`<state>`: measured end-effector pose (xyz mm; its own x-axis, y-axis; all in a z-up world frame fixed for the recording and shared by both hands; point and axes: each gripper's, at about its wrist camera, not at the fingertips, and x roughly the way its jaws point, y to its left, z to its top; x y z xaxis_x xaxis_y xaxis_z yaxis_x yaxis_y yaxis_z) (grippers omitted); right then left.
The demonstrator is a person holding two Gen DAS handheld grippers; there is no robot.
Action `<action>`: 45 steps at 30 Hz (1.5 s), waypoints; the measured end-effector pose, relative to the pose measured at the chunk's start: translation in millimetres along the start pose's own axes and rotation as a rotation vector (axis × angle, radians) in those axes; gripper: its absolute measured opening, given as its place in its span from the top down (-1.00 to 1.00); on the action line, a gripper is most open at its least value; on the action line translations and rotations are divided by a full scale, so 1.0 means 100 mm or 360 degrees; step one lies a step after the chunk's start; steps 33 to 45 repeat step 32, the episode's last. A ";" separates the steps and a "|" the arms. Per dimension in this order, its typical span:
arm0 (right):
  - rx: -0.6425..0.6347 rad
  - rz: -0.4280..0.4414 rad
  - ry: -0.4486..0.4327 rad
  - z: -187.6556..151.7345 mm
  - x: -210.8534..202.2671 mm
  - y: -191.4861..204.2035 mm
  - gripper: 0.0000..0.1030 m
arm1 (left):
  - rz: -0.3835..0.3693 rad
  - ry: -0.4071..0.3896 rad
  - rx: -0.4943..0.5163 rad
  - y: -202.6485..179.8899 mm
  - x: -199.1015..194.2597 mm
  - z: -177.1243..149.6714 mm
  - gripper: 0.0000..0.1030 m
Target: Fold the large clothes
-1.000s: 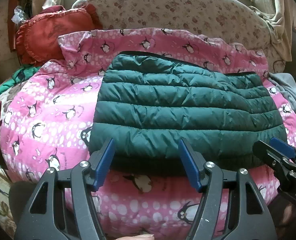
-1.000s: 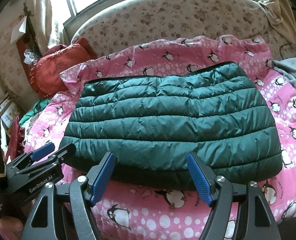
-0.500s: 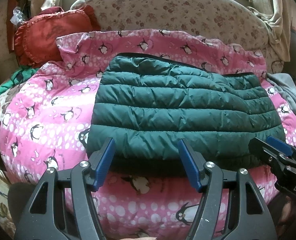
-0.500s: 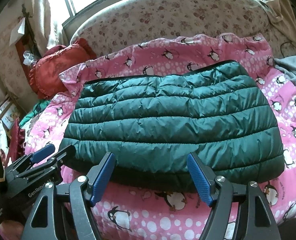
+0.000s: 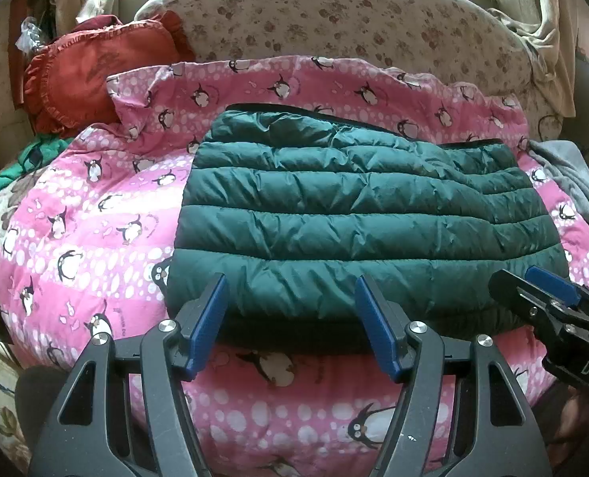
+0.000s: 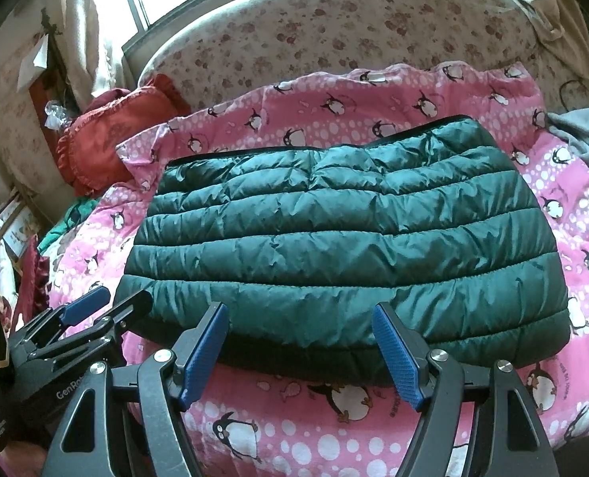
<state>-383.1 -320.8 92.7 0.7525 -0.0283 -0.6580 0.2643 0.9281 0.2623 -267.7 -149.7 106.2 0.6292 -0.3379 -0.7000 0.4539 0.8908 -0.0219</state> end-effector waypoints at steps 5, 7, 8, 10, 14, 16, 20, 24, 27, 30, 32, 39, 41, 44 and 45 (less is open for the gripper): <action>0.0019 0.0004 -0.0003 0.01 0.01 -0.03 -0.40 | -0.0002 0.0004 0.0003 -0.01 0.01 0.00 -0.28; 0.0023 0.0007 -0.0002 0.01 0.01 -0.04 -0.40 | -0.0002 0.0007 0.0010 -0.03 0.02 -0.01 -0.28; 0.0024 0.0008 -0.0002 0.01 0.01 -0.05 -0.40 | -0.0001 0.0008 0.0013 -0.03 0.02 -0.02 -0.28; 0.0026 0.0008 0.0002 0.01 0.01 -0.05 -0.40 | 0.0000 0.0007 0.0019 -0.04 0.02 -0.02 -0.28; 0.0031 0.0014 0.0003 0.02 0.02 -0.07 -0.40 | -0.0001 0.0008 0.0021 -0.05 0.02 -0.01 -0.28; 0.0030 0.0013 0.0002 0.02 0.02 -0.07 -0.40 | -0.0004 0.0007 0.0016 -0.05 0.02 -0.02 -0.28; 0.0028 0.0013 0.0009 0.02 0.02 -0.06 -0.40 | -0.0006 0.0016 0.0018 -0.05 0.03 -0.02 -0.28; 0.0025 0.0013 0.0018 0.02 0.04 -0.07 -0.41 | -0.0017 0.0026 0.0011 -0.07 0.05 -0.02 -0.28; 0.0031 0.0014 0.0025 0.03 0.06 -0.08 -0.41 | -0.0014 0.0026 0.0008 -0.06 0.07 -0.02 -0.28; 0.0034 0.0016 0.0030 0.04 0.08 -0.11 -0.40 | -0.0016 0.0040 0.0002 -0.03 0.11 -0.01 -0.28; 0.0041 0.0020 0.0034 0.05 0.09 -0.13 -0.40 | -0.0029 0.0062 -0.0010 0.02 0.15 0.00 -0.28; 0.0041 0.0020 0.0034 0.05 0.09 -0.13 -0.40 | -0.0029 0.0062 -0.0010 0.02 0.15 0.00 -0.28; 0.0041 0.0020 0.0034 0.05 0.09 -0.13 -0.40 | -0.0029 0.0062 -0.0010 0.02 0.15 0.00 -0.28; 0.0041 0.0020 0.0034 0.05 0.09 -0.13 -0.40 | -0.0029 0.0062 -0.0010 0.02 0.15 0.00 -0.28; 0.0041 0.0020 0.0034 0.05 0.09 -0.13 -0.40 | -0.0029 0.0062 -0.0010 0.02 0.15 0.00 -0.28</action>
